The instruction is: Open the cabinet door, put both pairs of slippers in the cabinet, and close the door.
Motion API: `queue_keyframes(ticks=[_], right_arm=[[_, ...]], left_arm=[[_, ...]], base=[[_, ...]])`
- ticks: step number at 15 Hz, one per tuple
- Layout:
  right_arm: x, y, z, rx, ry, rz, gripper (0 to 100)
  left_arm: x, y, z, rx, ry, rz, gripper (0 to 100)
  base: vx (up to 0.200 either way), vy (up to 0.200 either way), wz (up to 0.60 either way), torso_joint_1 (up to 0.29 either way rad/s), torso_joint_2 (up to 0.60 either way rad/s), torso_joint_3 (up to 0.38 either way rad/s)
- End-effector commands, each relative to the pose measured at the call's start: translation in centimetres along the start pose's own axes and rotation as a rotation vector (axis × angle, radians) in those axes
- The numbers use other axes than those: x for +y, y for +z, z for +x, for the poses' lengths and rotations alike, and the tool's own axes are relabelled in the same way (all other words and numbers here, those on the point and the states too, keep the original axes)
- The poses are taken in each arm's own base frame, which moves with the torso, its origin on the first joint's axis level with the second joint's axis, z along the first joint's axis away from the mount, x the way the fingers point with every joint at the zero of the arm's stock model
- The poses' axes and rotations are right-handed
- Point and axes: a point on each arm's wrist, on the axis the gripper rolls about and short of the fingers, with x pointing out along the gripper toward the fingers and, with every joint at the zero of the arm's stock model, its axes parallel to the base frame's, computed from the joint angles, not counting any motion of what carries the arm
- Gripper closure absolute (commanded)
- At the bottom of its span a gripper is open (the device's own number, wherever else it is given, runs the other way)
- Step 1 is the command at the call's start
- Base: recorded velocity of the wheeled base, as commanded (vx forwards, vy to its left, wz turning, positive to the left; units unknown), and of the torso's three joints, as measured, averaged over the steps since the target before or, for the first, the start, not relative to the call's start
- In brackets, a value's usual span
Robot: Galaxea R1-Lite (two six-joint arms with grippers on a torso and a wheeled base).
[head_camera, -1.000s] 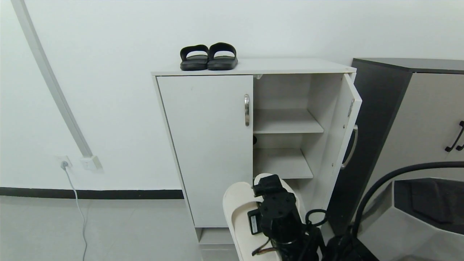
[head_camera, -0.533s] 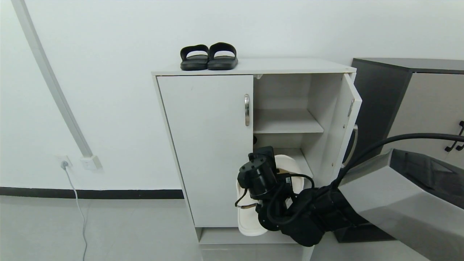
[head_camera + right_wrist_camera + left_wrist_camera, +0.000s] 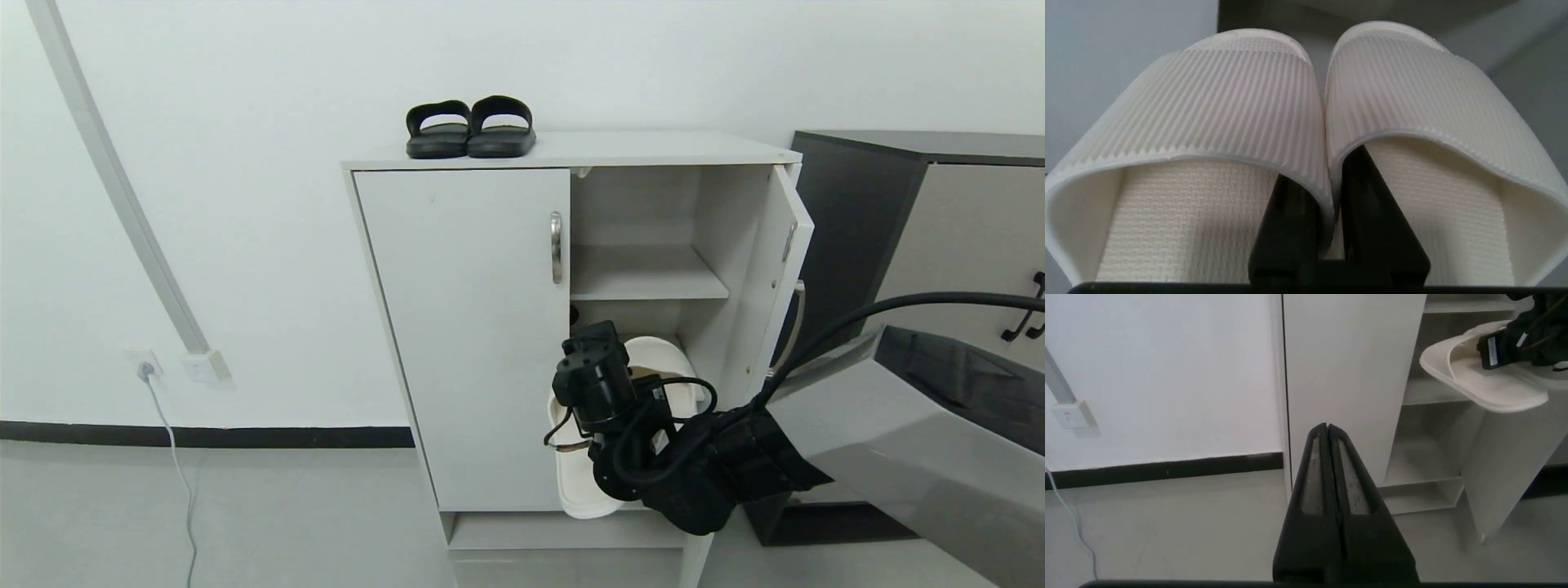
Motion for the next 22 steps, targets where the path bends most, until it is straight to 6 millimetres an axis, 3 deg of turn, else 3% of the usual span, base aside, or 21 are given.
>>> queue_keyframes(ticks=[1,13,22], right_arm=[[-0.7,0.0,-0.4,0.006,-0.003,-0.027,100],[-3.8,-1.7,-1.6,0.076,-0.034,-0.148,100],[-7.7,-2.9,-3.5,0.126,-0.065,-0.183,100]], left_arm=[[0.0,0.0,0.0,0.003,-0.001,-0.001,100],[0.0,0.0,0.0,0.003,-0.001,-0.003,100],[0.0,0.0,0.0,0.003,0.000,-0.003,100]], base=[[0.000,0.000,0.00,0.000,0.00,0.000],[0.000,0.000,0.00,0.000,0.00,0.000],[0.000,0.000,0.00,0.000,0.00,0.000]])
